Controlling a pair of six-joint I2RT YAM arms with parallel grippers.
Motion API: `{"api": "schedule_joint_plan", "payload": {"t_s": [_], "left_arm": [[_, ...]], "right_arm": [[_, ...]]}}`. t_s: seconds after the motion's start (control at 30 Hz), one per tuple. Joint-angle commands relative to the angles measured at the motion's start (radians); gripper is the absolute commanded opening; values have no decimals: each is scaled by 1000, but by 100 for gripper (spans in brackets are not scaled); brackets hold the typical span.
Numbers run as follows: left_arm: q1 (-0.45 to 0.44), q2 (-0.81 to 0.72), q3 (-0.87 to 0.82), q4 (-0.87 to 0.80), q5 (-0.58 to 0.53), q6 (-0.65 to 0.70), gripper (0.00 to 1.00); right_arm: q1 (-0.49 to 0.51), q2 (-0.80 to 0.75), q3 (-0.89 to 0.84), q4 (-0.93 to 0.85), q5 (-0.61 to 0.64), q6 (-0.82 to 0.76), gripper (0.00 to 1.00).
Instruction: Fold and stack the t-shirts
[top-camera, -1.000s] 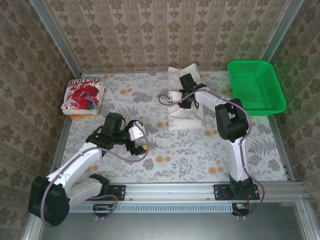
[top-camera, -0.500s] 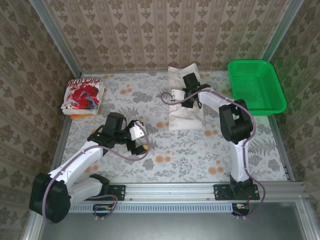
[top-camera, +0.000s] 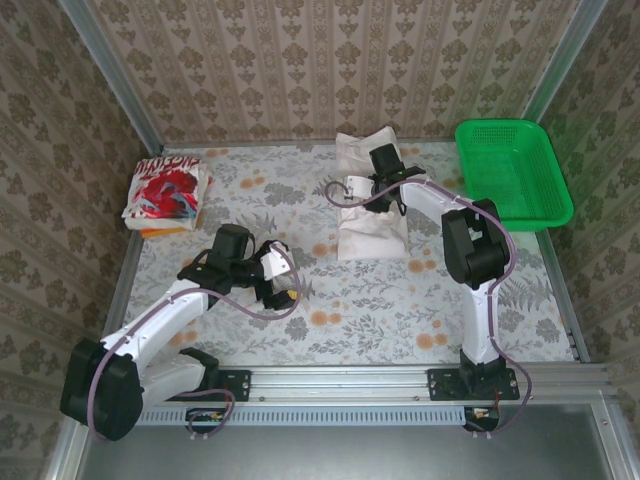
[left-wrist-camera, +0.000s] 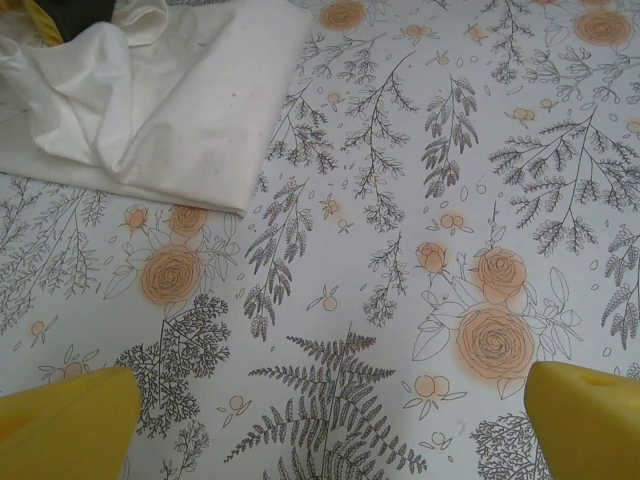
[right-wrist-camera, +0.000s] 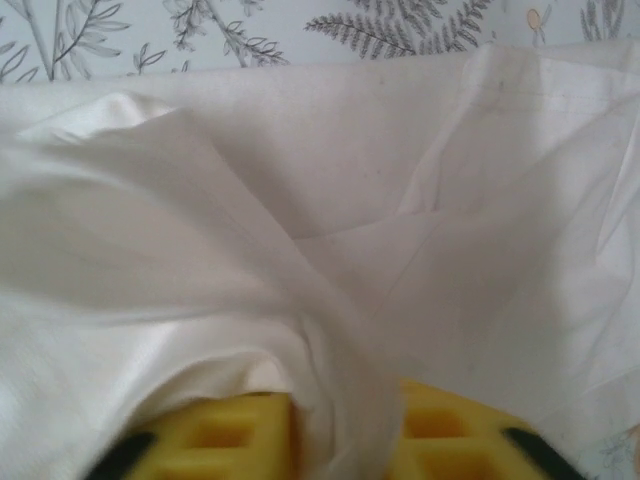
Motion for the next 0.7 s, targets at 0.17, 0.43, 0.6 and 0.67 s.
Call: {"api": "schedule_joint_plan", "payload": {"t_s": [0.17, 0.43, 0.6, 0.67], "left_arm": [[6, 21, 12, 99, 38, -85, 100], [-4, 129, 66, 172, 57, -201, 100], [-10, 160, 74, 197, 71, -211, 100], [-10, 162, 75, 196, 75, -205, 100]], "right_arm": [[-10, -91, -37, 167, 116, 146, 79], [-4, -286, -240, 243, 114, 555, 83], [-4, -362, -303, 124, 108, 1104, 63], [-5, -369, -320, 89, 22, 1234, 57]]}}
